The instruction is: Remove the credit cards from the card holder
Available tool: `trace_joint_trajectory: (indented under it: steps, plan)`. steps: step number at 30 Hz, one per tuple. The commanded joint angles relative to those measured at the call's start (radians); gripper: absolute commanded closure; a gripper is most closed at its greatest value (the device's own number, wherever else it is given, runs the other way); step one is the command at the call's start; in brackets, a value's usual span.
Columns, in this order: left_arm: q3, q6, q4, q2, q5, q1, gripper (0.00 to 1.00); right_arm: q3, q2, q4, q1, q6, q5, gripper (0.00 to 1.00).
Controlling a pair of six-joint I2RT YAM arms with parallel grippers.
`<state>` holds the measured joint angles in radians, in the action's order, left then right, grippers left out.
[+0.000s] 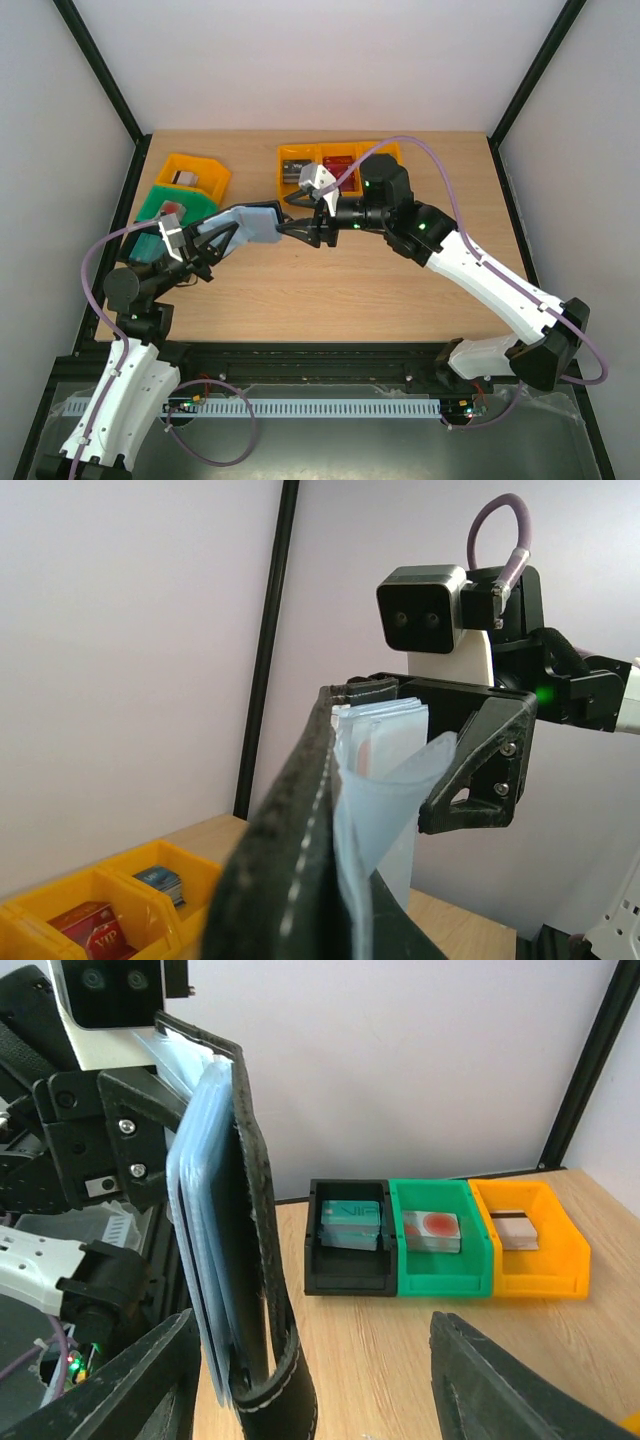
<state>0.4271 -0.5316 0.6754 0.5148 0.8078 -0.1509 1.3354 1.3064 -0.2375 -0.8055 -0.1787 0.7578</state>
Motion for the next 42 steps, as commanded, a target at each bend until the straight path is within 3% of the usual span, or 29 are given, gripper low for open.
trace_joint_trajectory:
  steps: [1, 6, 9, 11, 21, 26, 30, 42]
  plan:
    - [0.002, -0.004, 0.060, -0.010, 0.006, 0.007, 0.98, 0.000, 0.008, 0.073, -0.004, 0.054, 0.053, 0.39]
    - [0.001, -0.004, 0.061, -0.012, 0.011, 0.007, 0.98, -0.001, 0.018, 0.097, -0.003, 0.082, 0.006, 0.43]
    - [0.002, -0.002, 0.062, -0.013, 0.014, 0.007, 0.98, 0.011, 0.033, 0.095, -0.004, 0.100, -0.071, 0.57]
    - [0.002, -0.001, 0.065, -0.014, 0.018, 0.007, 0.98, 0.019, 0.039, 0.088, -0.004, 0.103, -0.093, 0.58]
    - [-0.001, -0.001, 0.071, -0.012, 0.030, 0.007, 0.98, 0.025, 0.056, 0.104, -0.006, 0.112, -0.059, 0.52]
    - [-0.001, 0.002, 0.075, -0.010, 0.043, 0.005, 0.98, 0.044, 0.079, 0.109, -0.007, 0.128, -0.059, 0.34]
    - [-0.001, -0.001, 0.078, -0.010, 0.058, 0.004, 0.98, 0.061, 0.099, 0.120, -0.032, 0.111, -0.054, 0.28]
    - [-0.007, -0.009, 0.089, -0.009, 0.062, 0.002, 0.98, 0.112, 0.162, 0.130, -0.119, 0.067, 0.000, 0.26]
